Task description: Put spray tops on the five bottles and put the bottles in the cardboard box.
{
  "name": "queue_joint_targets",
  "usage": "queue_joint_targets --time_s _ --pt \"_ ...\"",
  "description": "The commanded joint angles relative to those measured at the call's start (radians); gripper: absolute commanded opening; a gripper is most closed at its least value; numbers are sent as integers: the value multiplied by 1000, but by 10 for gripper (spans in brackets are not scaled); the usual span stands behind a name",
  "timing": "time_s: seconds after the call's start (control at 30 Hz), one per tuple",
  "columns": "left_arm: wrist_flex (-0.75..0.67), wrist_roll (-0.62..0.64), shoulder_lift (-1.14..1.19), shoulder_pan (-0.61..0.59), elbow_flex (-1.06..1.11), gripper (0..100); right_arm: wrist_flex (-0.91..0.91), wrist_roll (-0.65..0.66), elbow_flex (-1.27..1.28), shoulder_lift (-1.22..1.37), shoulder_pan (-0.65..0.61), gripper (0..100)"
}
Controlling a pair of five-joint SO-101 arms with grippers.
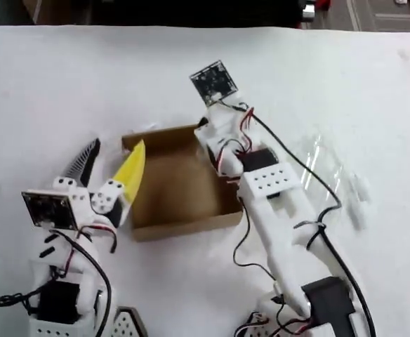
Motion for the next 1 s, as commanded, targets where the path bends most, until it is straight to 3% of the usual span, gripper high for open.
queue_joint_targets --time_s 0.0,0.23,0.4,0.57,0.7,0.8,0.97 --pt "-25 9 -7 -1 -5 249 79 17 -86 -71 -5 232" --pt "-25 9 -7 1 -5 249 311 -77 -196 -255 12 232" --pt "-23 9 -7 4 -3 249 479 -95 -273 -398 137 221" --pt "-23 9 -7 -2 -3 249 595 -235 -261 -389 306 213" --pt "-23 9 -7 5 6 249 670 -342 -209 -355 355 213" --pt "-31 9 -7 5 17 249 684 -382 -124 -351 357 213" --pt "-29 9 -7 5 17 249 545 -382 26 -343 369 214"
